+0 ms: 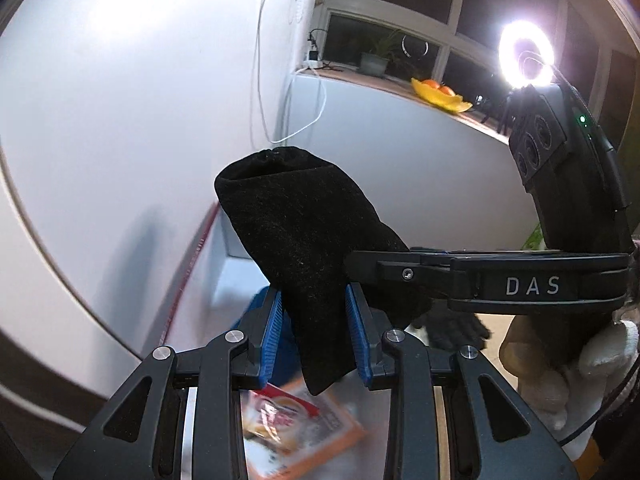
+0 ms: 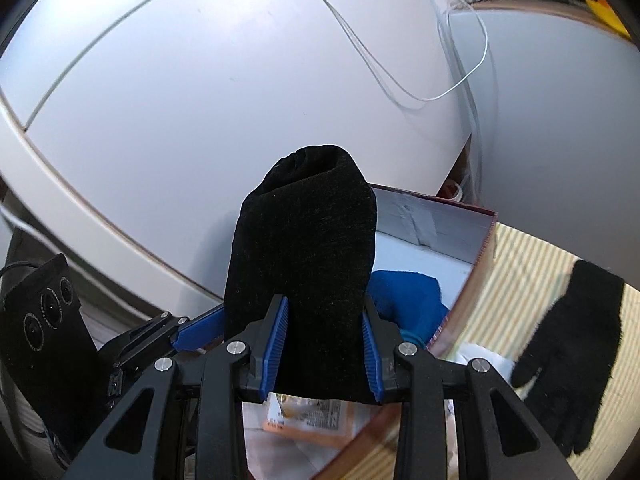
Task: Organize soft objects
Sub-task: 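Lift the black beanie with both grippers and carry it over the shoebox, then lower the beanie into the shoebox and open both grippers, then move both grippers over the black knit glove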
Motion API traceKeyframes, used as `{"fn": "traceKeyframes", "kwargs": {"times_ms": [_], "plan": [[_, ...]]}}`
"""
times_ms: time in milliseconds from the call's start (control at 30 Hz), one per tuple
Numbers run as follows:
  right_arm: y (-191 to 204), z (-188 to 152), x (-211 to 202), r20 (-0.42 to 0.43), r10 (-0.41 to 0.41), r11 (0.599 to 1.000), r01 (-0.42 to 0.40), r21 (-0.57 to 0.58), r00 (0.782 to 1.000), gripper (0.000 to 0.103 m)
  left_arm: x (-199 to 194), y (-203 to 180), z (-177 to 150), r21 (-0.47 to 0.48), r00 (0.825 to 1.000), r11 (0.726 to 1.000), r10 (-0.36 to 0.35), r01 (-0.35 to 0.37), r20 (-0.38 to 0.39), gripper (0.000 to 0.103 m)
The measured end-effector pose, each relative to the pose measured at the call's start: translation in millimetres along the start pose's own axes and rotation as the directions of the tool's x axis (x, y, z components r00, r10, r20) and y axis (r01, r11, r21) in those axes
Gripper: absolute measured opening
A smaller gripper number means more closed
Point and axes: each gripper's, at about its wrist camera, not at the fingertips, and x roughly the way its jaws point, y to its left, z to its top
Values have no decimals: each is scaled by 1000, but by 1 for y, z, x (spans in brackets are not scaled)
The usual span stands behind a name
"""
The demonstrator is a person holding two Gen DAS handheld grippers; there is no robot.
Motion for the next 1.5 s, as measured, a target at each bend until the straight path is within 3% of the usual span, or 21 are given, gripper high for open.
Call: {"fn": "traceKeyframes", "kwargs": {"times_ms": [467,600,1000,1200,1333,1500], "plan": [[5,12,26,-49,-49,998,46,-49,998,35,26,11,3,5,993,993,117,-117,-33,30],[6,12,21,-13,-109,991,108,-78,994,68,25,13,1,9,991,991,135,-134,-26,30],[-11,3,-17,34,-133,990,135,-48,990,69,12,5,-6,5,993,994,114,-114,-25,30],[-23,-17,-58,74,-158,985,163,-56,985,69,-5,-11,-12,11,997,997,73,-73,-11,31],[-38,-38,-91,106,-182,981,187,-44,978,69,-15,-30,-15,33,999,999,37,-37,5,47],[-74,-67,-135,135,-209,978,206,34,969,69,-23,-60,-19,56,999,998,-29,28,17,58]]}}
